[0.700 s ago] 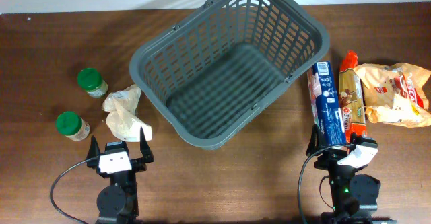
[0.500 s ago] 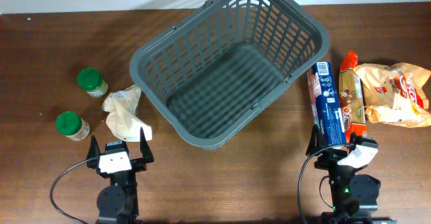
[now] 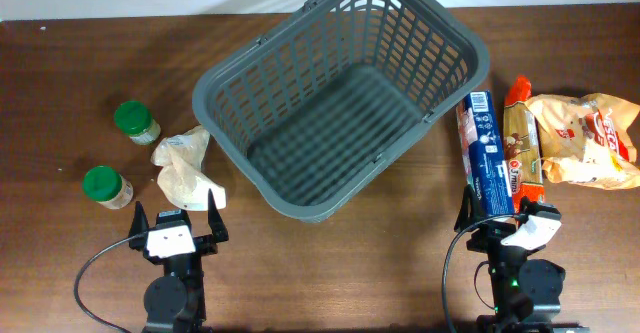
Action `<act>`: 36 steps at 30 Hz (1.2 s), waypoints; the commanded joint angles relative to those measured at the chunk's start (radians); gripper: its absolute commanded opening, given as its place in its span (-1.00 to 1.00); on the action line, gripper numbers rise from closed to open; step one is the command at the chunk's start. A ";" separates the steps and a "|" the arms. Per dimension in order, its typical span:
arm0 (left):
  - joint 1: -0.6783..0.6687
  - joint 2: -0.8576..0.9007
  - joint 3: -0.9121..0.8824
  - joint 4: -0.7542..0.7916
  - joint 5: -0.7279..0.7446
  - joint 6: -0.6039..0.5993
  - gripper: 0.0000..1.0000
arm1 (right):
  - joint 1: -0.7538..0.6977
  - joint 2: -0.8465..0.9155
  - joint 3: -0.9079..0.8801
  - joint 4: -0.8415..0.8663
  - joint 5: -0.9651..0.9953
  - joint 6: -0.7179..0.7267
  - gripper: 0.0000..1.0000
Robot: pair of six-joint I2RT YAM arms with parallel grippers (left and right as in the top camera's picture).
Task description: Pack container
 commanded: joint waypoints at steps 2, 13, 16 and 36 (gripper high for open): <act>-0.004 -0.010 -0.008 0.011 -0.004 0.001 0.99 | 0.008 -0.006 -0.006 -0.004 0.016 -0.006 0.97; 0.001 -0.004 -0.007 0.015 0.057 0.000 0.99 | 0.008 -0.006 -0.005 -0.004 0.037 -0.008 0.97; 0.001 -0.004 0.026 0.047 0.172 -0.005 0.99 | 0.008 -0.006 0.000 -0.005 0.022 -0.008 0.97; 0.002 0.808 1.227 -0.590 0.189 -0.043 0.98 | 0.008 0.686 1.014 -0.597 -0.064 -0.009 0.97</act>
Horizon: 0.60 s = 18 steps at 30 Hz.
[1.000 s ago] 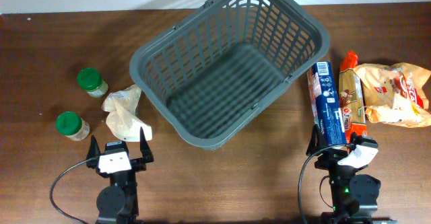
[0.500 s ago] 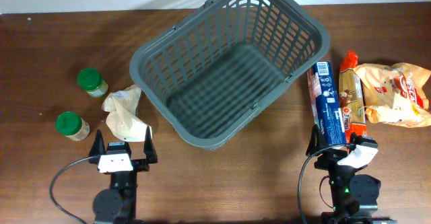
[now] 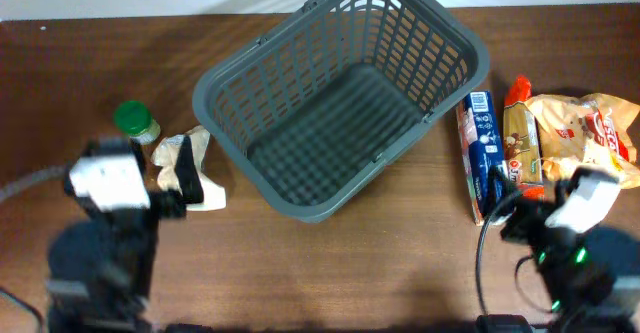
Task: Pack container
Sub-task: 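Grasp the grey basket rim with both grippers and straighten it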
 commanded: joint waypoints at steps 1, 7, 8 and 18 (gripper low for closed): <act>0.001 0.170 0.220 -0.103 0.056 0.005 0.99 | 0.008 0.188 0.231 -0.104 -0.005 -0.009 0.97; 0.000 0.426 0.562 -0.310 0.055 0.155 0.98 | 0.008 0.523 0.717 -0.376 -0.015 -0.069 0.97; 0.000 0.450 0.595 -0.321 0.055 0.158 0.99 | 0.008 0.563 0.780 -0.404 -0.019 -0.068 0.97; -0.018 0.511 0.659 -0.343 0.467 0.150 0.99 | 0.010 0.797 1.023 -0.449 -0.175 -0.069 0.59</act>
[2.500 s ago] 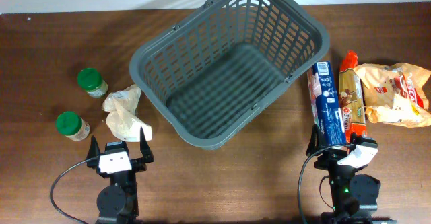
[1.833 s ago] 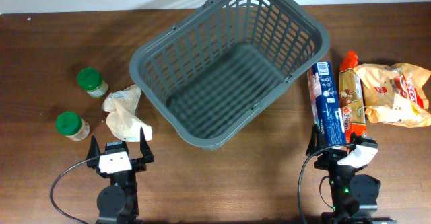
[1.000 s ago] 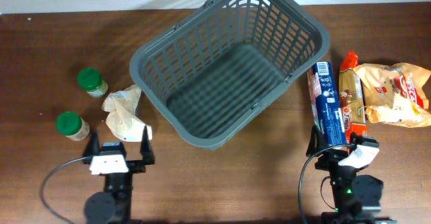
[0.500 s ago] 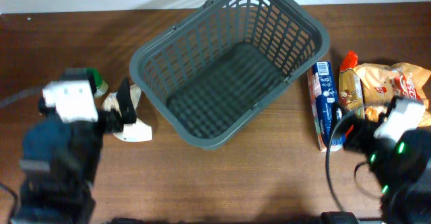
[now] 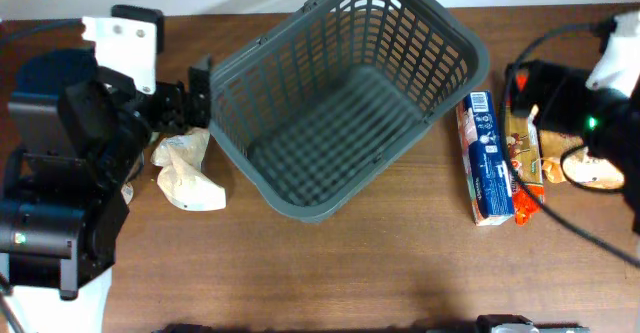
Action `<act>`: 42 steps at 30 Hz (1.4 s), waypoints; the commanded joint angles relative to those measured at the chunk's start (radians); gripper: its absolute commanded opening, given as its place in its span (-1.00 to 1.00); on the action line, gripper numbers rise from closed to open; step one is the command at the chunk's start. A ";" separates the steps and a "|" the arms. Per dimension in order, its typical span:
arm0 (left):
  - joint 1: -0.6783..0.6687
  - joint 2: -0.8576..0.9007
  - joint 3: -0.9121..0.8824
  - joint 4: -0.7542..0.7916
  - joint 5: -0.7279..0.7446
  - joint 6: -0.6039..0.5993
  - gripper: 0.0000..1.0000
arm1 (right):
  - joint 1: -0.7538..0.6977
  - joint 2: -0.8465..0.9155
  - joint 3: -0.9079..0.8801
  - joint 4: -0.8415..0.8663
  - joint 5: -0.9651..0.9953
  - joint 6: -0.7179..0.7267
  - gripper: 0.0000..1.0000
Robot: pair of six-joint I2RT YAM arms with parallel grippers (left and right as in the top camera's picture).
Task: Pack container
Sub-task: 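Grasp the grey basket rim with both grippers and straighten it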
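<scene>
The grey plastic basket [image 5: 330, 93] stands tilted at the middle of the table with nothing seen inside. A crumpled cream bag [image 5: 185, 168] lies just left of it. To its right lie a blue box [image 5: 485, 158] and an orange pasta packet [image 5: 527, 163]. A yellow snack bag [image 5: 600, 173] is mostly hidden under the right arm. My left gripper [image 5: 195, 95] hangs above the cream bag at the basket's left rim, its fingers apart and holding nothing. My right gripper [image 5: 515, 83] is over the top of the orange packet; its jaws are not clear.
The bulky left arm [image 5: 70, 173] covers the table's left side and hides whatever lies under it. The right arm [image 5: 600, 103] and its cable cover the far right. Bare brown tabletop [image 5: 330, 273] runs along the front.
Both arms have risen and reached farther back. The left gripper was over the cream bag and is now at the basket's left rim. The right gripper went from the packets' near end to their far end.
Both arms first sat low at the front edge, with two green-lidded jars showing at the left. Then both were lifted, the left over the cream bag and one jar, the right near the blue box. Now both reach farther back and the jars are covered.
</scene>
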 commanded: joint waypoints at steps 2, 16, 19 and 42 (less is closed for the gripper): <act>-0.062 0.018 0.021 -0.056 0.273 0.021 0.97 | 0.010 0.093 0.043 -0.001 -0.057 -0.006 0.49; -0.438 0.051 0.020 -0.118 0.246 0.028 -0.97 | 0.073 0.286 0.043 0.042 -0.056 -0.005 -0.92; -0.539 0.093 0.020 -0.161 0.162 0.027 -0.96 | 0.101 0.315 0.043 0.049 -0.024 0.037 -0.92; -0.834 0.468 0.020 -0.471 -0.171 0.024 -0.96 | 0.141 0.479 0.035 -0.019 0.000 0.066 -0.92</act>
